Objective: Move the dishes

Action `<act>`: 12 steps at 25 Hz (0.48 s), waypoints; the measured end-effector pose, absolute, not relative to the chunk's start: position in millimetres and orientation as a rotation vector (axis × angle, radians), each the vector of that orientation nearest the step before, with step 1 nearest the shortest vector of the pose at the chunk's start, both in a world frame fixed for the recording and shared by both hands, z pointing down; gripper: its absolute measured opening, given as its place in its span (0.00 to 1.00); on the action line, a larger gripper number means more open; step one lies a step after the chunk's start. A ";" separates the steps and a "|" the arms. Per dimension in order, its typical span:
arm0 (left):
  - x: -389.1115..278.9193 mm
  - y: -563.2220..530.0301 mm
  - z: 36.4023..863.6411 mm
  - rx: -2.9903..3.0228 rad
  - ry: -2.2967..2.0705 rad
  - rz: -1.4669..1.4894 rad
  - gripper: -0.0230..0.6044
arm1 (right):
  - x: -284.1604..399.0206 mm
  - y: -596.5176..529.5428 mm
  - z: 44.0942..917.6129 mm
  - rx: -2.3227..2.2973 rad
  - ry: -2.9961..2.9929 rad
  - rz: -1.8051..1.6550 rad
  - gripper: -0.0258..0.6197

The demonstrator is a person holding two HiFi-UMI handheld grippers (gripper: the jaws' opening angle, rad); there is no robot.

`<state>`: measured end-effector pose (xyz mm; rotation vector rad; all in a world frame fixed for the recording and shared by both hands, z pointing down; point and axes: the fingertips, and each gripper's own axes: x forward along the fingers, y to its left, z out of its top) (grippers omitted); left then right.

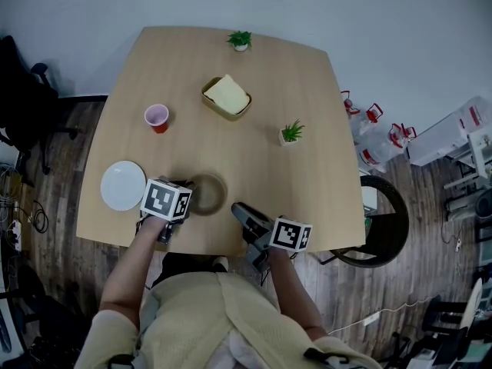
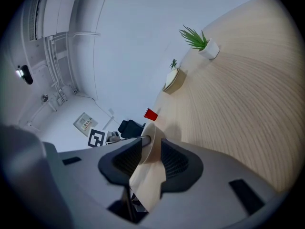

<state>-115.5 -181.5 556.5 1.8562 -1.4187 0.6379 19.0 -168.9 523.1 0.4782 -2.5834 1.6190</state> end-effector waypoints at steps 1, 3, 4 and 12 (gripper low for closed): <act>-111.7 -182.0 556.5 1.861 -1.414 0.641 0.08 | 21.2 -168.7 523.2 0.481 -2.583 1.622 0.25; -104.1 -183.1 556.4 1.872 -1.406 0.647 0.08 | 25.9 -168.6 523.4 0.487 -2.582 1.624 0.25; -100.5 -183.5 556.5 1.876 -1.401 0.649 0.08 | 28.1 -168.7 523.4 0.490 -2.583 1.624 0.25; -79.0 -185.4 558.8 1.891 -1.392 0.662 0.08 | 42.7 -164.5 524.9 0.503 -2.582 1.626 0.25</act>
